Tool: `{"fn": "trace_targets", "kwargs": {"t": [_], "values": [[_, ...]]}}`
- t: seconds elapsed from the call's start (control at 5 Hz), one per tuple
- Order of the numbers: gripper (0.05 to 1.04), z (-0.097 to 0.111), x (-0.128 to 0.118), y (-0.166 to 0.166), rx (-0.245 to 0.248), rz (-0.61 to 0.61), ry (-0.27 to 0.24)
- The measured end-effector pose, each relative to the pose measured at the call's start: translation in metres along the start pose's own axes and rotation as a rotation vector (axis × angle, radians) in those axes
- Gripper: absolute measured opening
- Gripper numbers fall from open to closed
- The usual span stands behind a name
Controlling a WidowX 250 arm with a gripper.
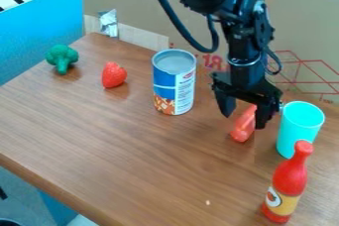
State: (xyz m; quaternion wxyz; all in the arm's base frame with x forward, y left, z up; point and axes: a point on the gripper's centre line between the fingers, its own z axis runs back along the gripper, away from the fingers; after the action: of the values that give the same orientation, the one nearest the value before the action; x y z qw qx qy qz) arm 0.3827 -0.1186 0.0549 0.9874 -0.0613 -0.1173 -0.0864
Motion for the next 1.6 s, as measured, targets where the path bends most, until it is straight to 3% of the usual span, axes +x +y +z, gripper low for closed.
{"fn": "trace_targets", "kwargs": {"t": [0.2,0.4,0.6,0.8,1.0,1.2,1.4,1.6], "values": [[0.941,-0.004,0.001,-0.005,0.019,-0.001,0.007],[0.662,-0.021,-0.001,0.005,0.051,0.034,0.06],[0.567,-0.021,-0.002,0.014,0.065,0.064,0.057],[0.567,-0.016,-0.014,0.019,0.051,0.074,0.073],[0.567,0.001,-0.026,0.027,0.046,0.079,0.075],[0.567,0.052,-0.039,0.038,0.013,0.075,-0.018],[0.567,0.085,-0.064,0.046,-0.018,0.047,-0.051],[0.567,0.117,-0.096,0.065,0.007,0.049,-0.053]]}}
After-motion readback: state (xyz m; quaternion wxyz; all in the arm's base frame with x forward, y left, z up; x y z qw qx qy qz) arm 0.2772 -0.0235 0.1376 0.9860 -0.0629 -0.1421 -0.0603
